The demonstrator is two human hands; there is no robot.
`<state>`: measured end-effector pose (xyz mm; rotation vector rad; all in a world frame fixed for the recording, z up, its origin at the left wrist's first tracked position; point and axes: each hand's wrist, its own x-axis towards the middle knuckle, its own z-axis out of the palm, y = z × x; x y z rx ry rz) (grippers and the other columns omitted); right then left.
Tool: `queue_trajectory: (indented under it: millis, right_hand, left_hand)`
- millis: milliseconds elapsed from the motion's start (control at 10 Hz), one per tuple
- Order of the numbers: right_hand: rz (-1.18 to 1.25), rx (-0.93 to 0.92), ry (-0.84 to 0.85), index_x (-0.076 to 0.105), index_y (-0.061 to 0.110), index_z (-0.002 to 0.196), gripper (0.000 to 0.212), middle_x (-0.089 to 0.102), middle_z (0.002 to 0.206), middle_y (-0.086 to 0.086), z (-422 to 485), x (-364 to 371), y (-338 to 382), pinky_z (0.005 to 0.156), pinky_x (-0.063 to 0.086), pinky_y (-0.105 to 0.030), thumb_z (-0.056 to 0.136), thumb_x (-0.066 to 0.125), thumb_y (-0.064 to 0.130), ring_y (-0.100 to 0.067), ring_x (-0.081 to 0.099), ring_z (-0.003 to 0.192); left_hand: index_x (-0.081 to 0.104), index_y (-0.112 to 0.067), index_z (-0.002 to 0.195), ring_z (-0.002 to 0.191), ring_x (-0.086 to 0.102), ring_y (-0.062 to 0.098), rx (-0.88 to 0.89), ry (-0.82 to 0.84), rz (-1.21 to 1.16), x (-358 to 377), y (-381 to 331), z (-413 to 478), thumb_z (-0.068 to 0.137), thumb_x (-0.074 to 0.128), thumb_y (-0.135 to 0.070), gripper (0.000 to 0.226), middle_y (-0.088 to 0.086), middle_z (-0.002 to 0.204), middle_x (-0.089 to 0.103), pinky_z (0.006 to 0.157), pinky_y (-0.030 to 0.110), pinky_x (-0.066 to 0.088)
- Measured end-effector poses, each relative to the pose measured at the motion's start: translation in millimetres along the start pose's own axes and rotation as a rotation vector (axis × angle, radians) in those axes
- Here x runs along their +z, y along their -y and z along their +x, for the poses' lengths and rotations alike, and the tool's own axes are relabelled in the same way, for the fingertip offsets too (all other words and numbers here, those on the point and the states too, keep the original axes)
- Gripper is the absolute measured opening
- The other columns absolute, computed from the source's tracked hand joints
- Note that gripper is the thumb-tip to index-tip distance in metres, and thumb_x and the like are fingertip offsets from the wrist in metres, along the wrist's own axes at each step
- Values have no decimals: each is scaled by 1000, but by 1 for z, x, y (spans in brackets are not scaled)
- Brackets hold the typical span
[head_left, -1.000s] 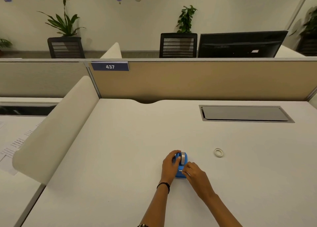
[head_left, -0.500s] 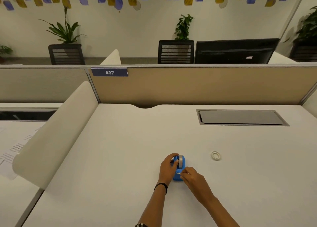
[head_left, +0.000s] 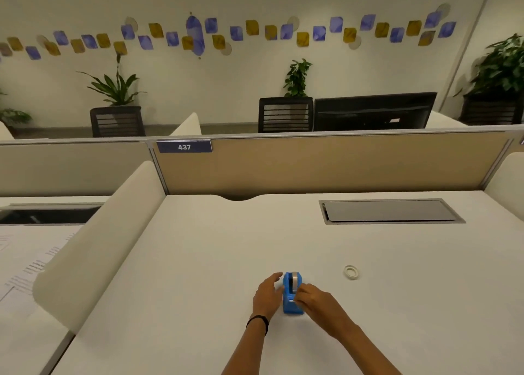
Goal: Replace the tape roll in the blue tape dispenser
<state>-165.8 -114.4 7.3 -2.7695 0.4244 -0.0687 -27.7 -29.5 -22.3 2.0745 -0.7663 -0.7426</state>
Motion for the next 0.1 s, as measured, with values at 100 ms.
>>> queue_trajectory:
  millis: [100]
  right_hand:
    - [-30, 5, 31, 53, 11, 113, 22, 57, 122, -9, 7, -8, -1, 83, 47, -23, 94, 48, 20, -21, 58, 101]
  left_hand:
    - [48, -21, 132, 124, 51, 18, 33, -27, 71, -9, 0, 0, 95, 48, -16, 37, 0, 138, 52, 107, 31, 40]
